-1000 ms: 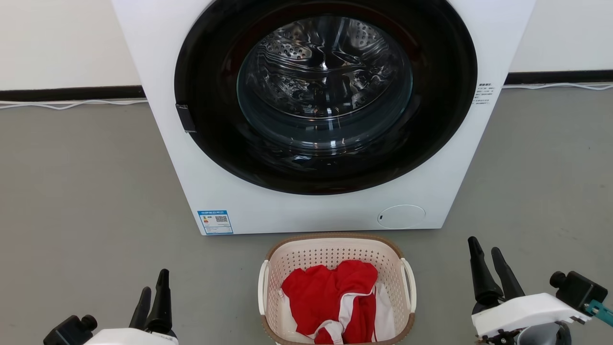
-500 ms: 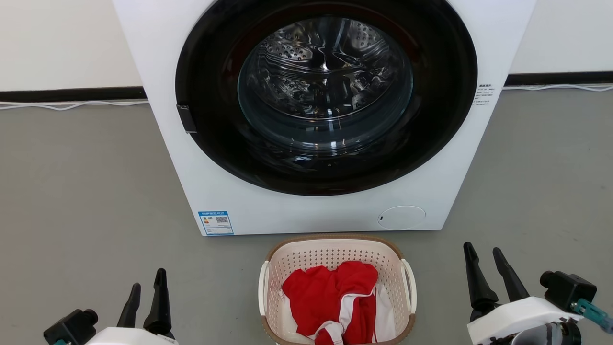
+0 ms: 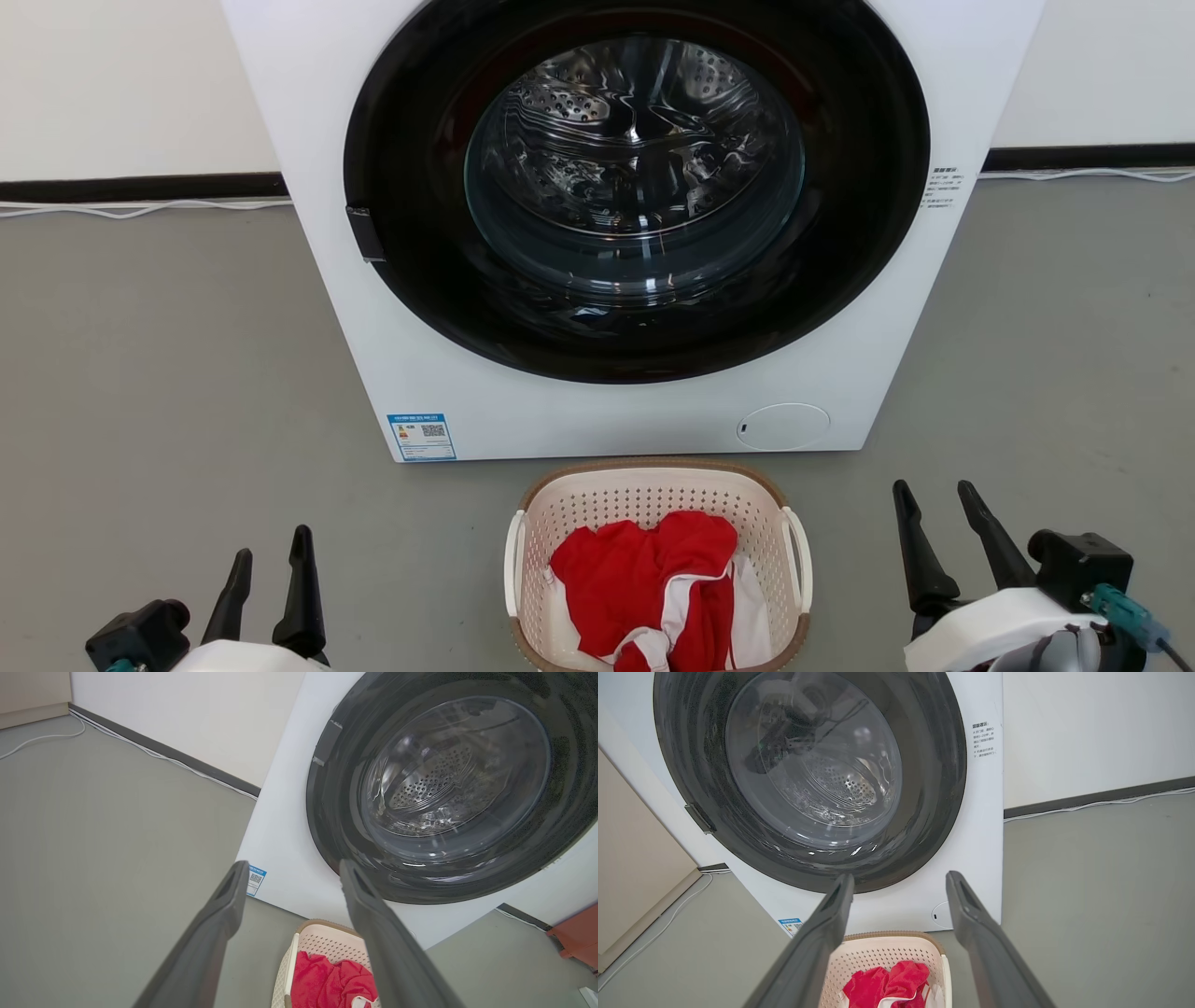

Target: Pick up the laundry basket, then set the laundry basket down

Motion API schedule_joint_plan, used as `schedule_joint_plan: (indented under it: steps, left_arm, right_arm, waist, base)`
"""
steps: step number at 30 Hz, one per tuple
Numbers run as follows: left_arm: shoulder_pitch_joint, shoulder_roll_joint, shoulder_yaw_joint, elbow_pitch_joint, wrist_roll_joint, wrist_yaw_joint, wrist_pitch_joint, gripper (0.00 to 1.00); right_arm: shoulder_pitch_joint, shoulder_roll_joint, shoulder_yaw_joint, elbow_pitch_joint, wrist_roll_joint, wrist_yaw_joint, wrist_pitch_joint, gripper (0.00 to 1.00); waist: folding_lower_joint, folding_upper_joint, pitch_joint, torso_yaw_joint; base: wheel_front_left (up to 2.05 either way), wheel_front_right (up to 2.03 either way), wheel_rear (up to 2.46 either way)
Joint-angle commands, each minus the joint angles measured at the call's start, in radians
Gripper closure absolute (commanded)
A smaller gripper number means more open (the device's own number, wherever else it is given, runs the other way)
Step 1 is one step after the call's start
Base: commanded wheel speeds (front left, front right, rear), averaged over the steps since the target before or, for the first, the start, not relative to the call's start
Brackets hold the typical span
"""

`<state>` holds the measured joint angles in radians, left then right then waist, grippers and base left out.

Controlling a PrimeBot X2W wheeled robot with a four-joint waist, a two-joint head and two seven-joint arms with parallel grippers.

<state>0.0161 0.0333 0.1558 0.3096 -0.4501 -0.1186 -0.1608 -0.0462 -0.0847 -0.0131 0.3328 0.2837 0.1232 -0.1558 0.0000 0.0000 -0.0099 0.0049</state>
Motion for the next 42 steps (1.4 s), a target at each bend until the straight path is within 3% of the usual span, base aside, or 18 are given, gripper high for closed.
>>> schedule_joint_plan:
  steps: [1,30,42]
  left_arm:
    - [-0.009,0.013,0.027,-0.026,0.035,0.002,-0.016,0.0]
    - [0.005,0.017,0.062,-0.011,0.385,0.002,-0.101,0.0]
    - [0.005,0.017,0.063,-0.006,0.384,0.002,-0.101,0.0]
  right_arm:
    - [-0.047,-0.014,0.017,-0.022,-0.04,0.006,-0.021,0.0]
    - [-0.043,-0.018,0.023,-0.008,-0.44,0.007,-0.106,0.0]
    - [-0.04,-0.011,0.016,-0.004,-0.435,0.008,-0.106,0.0]
  waist:
    - [0.0,0.0,0.0,0.0]
    - [0.0,0.0,-0.006,-0.001]
    - [0.0,0.0,-0.005,-0.003]
  base:
    - [0.0,0.0,0.0]
    - [0.0,0.0,0.0]
    - [0.0,0.0,0.0]
